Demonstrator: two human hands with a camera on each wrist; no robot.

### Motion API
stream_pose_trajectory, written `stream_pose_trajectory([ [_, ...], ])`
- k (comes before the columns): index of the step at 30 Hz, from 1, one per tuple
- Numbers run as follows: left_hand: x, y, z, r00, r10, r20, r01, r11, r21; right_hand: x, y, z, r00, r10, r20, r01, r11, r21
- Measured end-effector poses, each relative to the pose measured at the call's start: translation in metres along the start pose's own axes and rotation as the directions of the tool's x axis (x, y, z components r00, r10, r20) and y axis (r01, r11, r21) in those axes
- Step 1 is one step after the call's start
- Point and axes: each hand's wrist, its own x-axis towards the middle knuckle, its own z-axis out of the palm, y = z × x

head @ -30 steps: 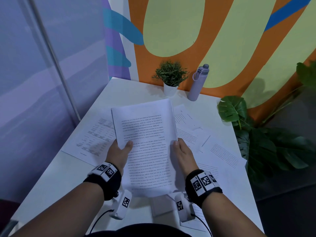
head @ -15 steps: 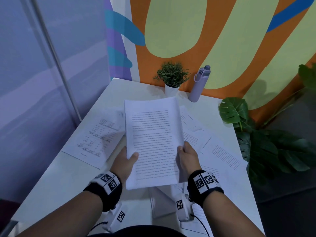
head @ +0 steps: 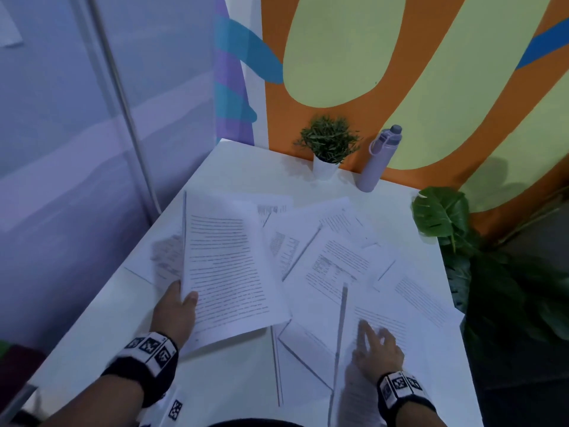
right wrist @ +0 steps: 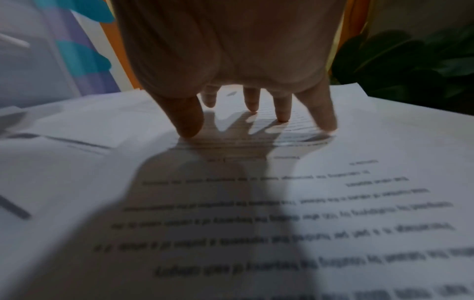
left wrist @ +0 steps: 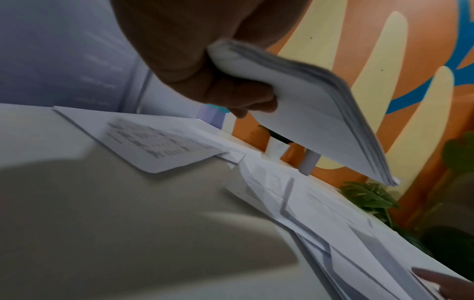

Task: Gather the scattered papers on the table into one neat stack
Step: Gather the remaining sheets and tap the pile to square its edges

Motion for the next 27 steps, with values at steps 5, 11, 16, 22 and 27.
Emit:
stream_pose_trajectory([
  [5, 0.001, -0.005, -0.009, 1.000, -0.017, -0.027, 0.017, 1.000, 0.012, 0.006, -0.035, 0.006, 0.994, -0.092, 0.051, 0.097, 0.990, -0.103],
  [11, 0.003, -0.014, -0.023, 0.998, -0.032, -0.052, 0.031, 0.999, -0.028, -0.006, -0.087, -0.004, 0.964, -0.239, 0.116, 0.254, 0.958, -0.131],
  [16, 0.004, -0.027, -0.032, 0.999, -0.052, -0.017, 0.052, 0.999, -0.018, -0.015, -0.117, 0.006, 0.929, -0.332, 0.165, 0.354, 0.926, -0.133],
  [22, -0.002, -0.037, -0.029, 0.991, -0.046, 0.128, 0.049, 0.999, -0.023, -0.031, -0.138, 0.009, 0.889, -0.429, 0.164, 0.447, 0.890, -0.095],
  [27, -0.010, -0.030, -0.009, 0.960, -0.019, 0.278, 0.019, 1.000, 0.004, -0.038, -0.145, -0.006, 0.895, -0.437, 0.091, 0.293, 0.729, 0.618],
])
